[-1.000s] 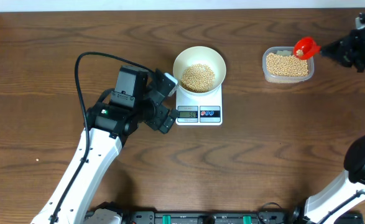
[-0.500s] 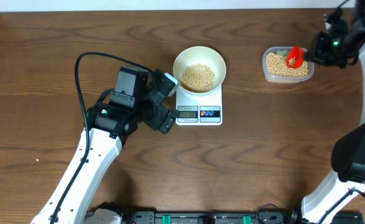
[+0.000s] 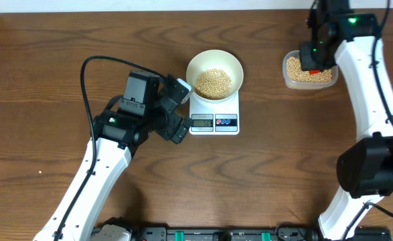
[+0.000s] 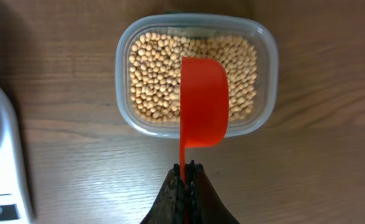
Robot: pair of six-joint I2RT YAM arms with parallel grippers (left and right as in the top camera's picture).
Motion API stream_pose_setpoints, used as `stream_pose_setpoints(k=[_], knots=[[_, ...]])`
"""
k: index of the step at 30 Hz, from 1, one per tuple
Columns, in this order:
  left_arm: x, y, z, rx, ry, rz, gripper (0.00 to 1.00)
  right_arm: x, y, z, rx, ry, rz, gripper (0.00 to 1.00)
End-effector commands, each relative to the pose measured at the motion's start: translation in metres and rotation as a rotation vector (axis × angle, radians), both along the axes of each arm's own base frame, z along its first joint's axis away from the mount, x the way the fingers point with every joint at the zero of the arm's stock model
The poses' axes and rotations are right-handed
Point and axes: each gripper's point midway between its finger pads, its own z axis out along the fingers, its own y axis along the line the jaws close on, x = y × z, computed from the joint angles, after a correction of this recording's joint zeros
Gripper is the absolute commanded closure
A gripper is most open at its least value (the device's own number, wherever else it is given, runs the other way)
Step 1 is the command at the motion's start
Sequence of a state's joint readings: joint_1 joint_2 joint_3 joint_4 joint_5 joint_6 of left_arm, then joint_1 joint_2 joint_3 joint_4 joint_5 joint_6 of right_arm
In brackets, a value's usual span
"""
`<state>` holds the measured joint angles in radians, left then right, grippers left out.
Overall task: Scoop item into bowl and weigh 50g on scale
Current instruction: 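Lower the red scoop into the clear soybean tub with the right gripper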
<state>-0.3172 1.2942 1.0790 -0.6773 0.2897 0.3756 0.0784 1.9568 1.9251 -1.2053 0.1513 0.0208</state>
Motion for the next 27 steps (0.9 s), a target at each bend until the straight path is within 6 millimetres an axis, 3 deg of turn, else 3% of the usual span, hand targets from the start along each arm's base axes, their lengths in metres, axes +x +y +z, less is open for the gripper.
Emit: stream_pose_setpoints(k=[1, 8, 17, 23, 27], knots=[[0.0, -0.002, 0.0, -0.003, 0.003, -0.021, 0.03, 0.001, -0.004, 0.017, -0.183, -0.039, 0.031, 0.99], [0.0, -0.002, 0.0, -0.003, 0.003, -0.02, 0.04, -0.001, 0.002, 0.02, -0.246, -0.036, 0.054, 0.99], [0.0, -0.002, 0.0, -0.003, 0.003, -0.021, 0.04, -0.007, -0.017, 0.031, -0.426, -0.023, 0.045, 0.99], [0.0, -0.002, 0.0, -0.003, 0.003, -0.021, 0.04, -0.006, -0.005, 0.025, -0.349, -0.019, 0.063, 0.99], [0.0, -0.002, 0.0, -0.003, 0.003, -0.02, 0.04, -0.003, 0.005, 0.017, -0.203, -0.034, 0.024, 0.99]])
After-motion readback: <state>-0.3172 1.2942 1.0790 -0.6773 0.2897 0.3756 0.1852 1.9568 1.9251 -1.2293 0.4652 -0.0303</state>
